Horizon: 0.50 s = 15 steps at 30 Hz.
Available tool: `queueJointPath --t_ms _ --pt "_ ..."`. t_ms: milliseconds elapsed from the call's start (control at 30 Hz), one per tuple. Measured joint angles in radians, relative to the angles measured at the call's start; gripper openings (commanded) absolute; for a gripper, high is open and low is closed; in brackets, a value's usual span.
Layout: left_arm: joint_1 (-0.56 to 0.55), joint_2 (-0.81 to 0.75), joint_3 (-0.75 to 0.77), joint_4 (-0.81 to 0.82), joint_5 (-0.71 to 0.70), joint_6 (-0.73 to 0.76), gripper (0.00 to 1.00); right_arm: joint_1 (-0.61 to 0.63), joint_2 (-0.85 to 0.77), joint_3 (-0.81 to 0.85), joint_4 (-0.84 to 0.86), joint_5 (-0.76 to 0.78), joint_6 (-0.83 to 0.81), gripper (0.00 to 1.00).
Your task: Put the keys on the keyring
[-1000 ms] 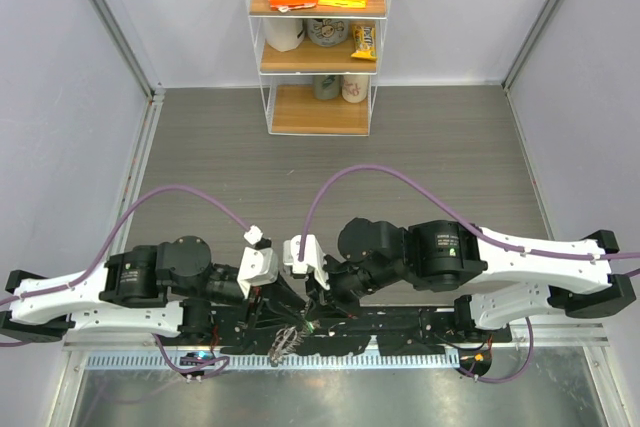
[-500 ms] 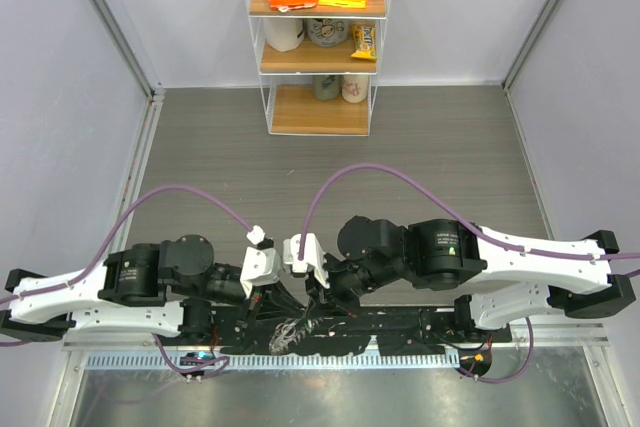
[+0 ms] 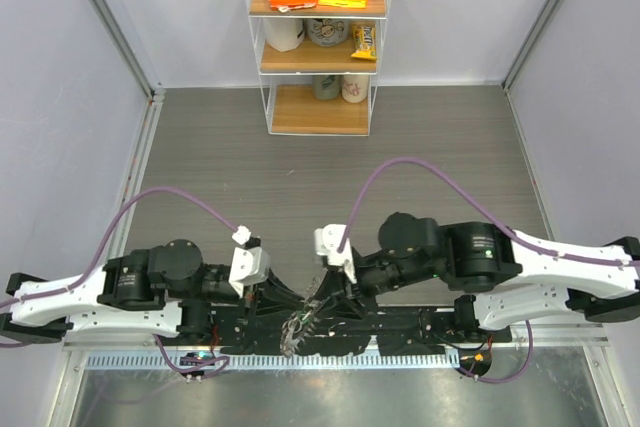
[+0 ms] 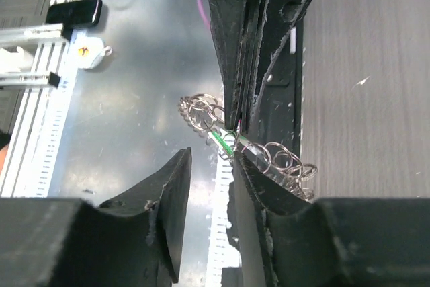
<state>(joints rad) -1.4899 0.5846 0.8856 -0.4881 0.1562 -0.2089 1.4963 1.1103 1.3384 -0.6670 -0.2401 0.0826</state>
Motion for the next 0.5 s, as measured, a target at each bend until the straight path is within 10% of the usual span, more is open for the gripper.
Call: queueJointPath --t_ms 500 --pt "0.000 -0.121 -0.132 0.319 -0.043 0.042 0.00 0.000 -0.218 -0.138 0.214 0.150 0.003 0.40"
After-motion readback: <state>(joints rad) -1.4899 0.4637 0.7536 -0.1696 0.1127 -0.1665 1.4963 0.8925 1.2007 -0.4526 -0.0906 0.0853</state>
